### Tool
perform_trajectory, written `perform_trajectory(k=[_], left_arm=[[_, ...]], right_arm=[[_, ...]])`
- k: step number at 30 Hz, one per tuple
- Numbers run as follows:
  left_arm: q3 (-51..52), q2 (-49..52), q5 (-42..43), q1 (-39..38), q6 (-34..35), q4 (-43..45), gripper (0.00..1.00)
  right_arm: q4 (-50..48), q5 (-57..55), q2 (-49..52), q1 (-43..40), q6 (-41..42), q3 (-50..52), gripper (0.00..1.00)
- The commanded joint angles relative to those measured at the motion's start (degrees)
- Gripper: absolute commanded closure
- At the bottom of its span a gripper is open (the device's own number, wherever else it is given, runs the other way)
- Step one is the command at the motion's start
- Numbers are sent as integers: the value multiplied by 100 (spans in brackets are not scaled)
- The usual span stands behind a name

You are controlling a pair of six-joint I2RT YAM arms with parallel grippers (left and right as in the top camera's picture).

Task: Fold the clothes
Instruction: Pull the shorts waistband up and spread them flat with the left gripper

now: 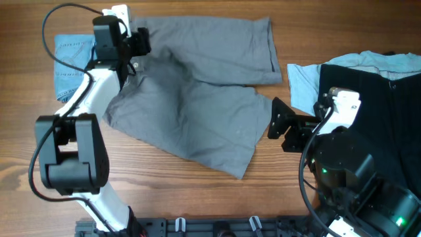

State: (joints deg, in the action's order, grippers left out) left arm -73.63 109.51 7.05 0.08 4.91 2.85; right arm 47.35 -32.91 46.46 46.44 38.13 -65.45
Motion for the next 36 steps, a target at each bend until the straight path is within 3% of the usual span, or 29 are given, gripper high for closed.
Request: perform_trajectory(k=[1,3,7,8,10,12,14,20,25,29,36], left_arm=[[-44,-719,-9,-17,2,-199,4],[-44,-1106,-101,9,2,-470,0],[-44,-1716,-621,164,7,-1349,8],[-44,-1790,-699,433,46,-1867,32],[-42,-1655,-673,704,260,-2184,64],[-42,-1375,-439,1001,374,-2284,82],[-42,-1012,-7,1252,374,-2262,94],[-42,282,643,1631,501,-2065,96],[-42,1060,37,1895,857,-2168,96],[-44,1091,-817,2546,1047,-2100,96],[-323,356,-754,3250,837,-2194,95]], right_arm=[[175,-116,291,-37,197,-55,1],[509,0,542,-125,570,-55,1],[612,306,776,-282,535,-55,0],[629,321,841,-297,533,-55,0],[629,341,852,-297,535,-55,0],[629,341,852,-297,535,-55,0],[638,358,852,-297,535,-55,0],[669,426,852,-297,535,-55,0],[664,420,852,-297,533,-55,0],[675,400,916,-297,372,-55,0],[505,422,1412,-297,245,-55,0]])
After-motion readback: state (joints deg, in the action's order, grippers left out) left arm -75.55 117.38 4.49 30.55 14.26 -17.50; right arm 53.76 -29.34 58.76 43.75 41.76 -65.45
